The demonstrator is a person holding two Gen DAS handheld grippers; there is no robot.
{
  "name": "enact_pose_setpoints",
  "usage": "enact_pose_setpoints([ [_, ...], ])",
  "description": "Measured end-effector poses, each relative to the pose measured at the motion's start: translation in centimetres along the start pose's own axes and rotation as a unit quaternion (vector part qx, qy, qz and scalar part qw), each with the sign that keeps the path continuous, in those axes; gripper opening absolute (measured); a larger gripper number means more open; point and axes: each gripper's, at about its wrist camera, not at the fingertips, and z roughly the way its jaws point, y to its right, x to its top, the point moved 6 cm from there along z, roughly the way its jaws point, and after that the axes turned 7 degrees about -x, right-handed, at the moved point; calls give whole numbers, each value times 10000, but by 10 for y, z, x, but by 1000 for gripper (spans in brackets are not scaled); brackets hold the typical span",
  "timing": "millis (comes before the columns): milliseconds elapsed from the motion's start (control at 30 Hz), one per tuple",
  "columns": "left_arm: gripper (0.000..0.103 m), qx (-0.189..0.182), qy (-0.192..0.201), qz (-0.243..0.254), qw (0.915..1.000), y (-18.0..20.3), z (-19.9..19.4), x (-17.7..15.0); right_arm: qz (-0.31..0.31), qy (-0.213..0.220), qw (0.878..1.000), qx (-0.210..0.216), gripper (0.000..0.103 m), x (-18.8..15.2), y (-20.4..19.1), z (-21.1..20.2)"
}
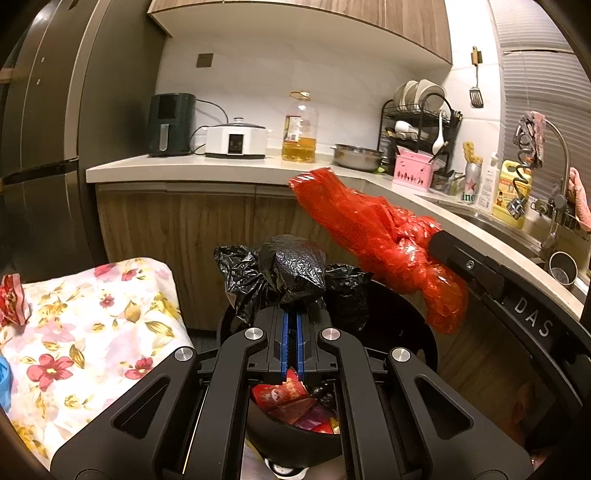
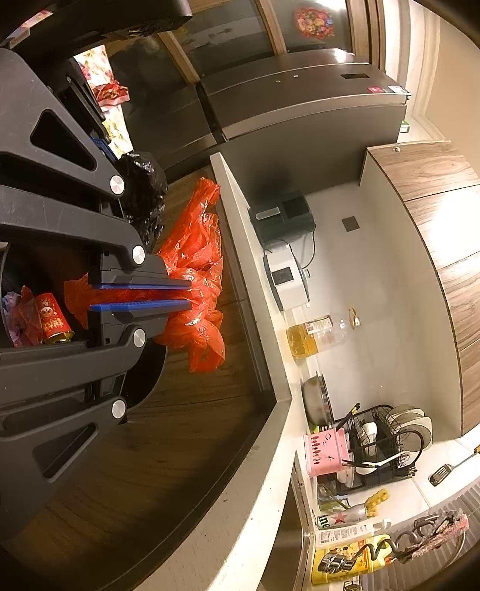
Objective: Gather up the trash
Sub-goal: 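Lower into the bin and open both tools to drop the bags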
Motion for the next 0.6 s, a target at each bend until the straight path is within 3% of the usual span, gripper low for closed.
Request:
enact_pose_setpoints([
  [333, 2, -96, -74, 35, 9999, 3, 6, -5, 40, -60, 9999, 108, 7, 0, 7, 7],
  [433, 3, -96, -123, 71, 9999, 4, 8, -7, 72, -60, 9998, 146, 26, -1, 8, 8],
  [533, 12, -37, -172, 67, 9998, 1, 11, -10, 69, -52, 9999, 128, 27, -1, 9, 8],
  [600, 27, -29, -179, 41, 9998, 0, 11, -11, 93, -76, 9999, 107, 27, -2, 11, 9],
])
